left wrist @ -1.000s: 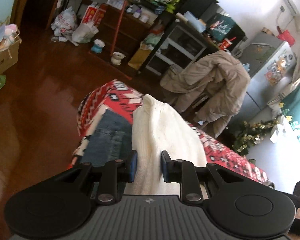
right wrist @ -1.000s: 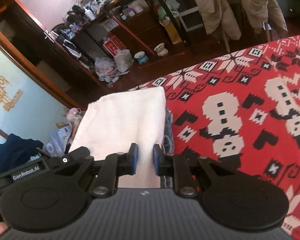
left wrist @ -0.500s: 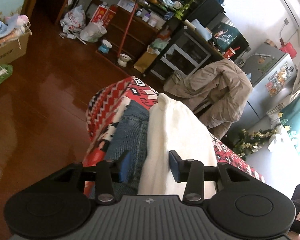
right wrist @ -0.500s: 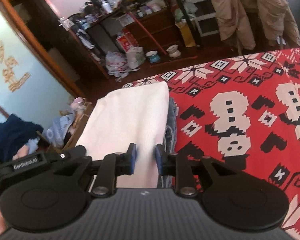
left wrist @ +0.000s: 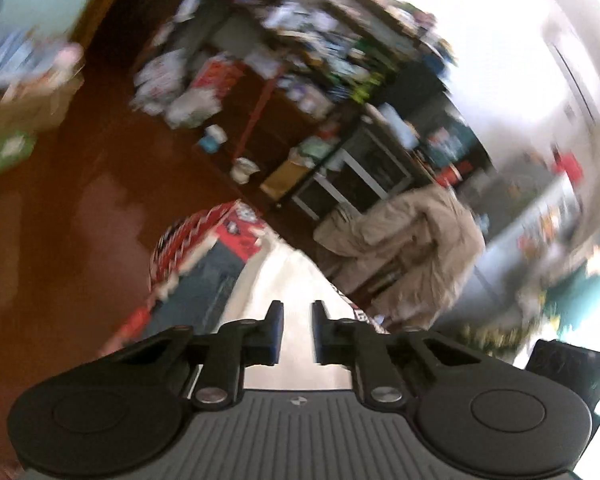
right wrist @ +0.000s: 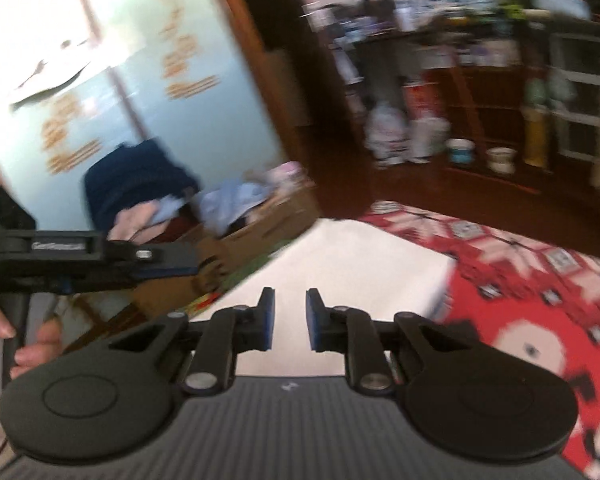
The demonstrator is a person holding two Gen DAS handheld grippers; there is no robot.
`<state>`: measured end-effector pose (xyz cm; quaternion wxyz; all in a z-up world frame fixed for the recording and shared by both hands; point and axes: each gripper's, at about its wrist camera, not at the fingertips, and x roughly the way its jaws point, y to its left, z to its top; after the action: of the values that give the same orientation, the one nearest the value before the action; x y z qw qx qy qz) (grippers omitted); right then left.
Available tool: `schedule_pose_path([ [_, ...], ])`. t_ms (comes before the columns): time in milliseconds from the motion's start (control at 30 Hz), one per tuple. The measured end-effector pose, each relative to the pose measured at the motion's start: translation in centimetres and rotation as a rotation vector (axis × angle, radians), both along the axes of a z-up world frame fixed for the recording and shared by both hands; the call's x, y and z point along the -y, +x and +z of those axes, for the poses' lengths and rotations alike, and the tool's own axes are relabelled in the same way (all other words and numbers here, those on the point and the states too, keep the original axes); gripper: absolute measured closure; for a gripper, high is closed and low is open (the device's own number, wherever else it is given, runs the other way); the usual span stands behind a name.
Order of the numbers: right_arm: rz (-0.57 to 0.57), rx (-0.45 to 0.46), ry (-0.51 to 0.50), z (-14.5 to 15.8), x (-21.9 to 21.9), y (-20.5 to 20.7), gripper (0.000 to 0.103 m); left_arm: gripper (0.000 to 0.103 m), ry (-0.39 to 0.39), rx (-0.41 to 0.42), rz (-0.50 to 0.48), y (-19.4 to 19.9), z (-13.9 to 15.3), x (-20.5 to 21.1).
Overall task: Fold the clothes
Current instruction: 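Lift the sweater with both grippers and carry it over the folded jeans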
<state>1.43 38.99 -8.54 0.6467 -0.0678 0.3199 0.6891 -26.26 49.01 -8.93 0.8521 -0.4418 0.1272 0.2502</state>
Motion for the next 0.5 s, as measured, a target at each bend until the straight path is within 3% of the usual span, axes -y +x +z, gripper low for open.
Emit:
schedule_pose_path([
  [133,0.160,0.065,-0.036,-0.7,-3.4,-0.6,0.085,0.095,-0.106,0.049,0.175,-0.7,-2.0,2.1],
  [367,0.338,0.103,-0.042,-2.2,-7.3,0.2,0.086,0.095,-0.141,0.130,0.377,-1.0,-4.2,5.5],
  [500,0.349,0.128,-0.039,-2.5,-9.0,2.2,0.093,0.101,-0.153,0.149,0.471,-1.4,-4.9,6.0],
])
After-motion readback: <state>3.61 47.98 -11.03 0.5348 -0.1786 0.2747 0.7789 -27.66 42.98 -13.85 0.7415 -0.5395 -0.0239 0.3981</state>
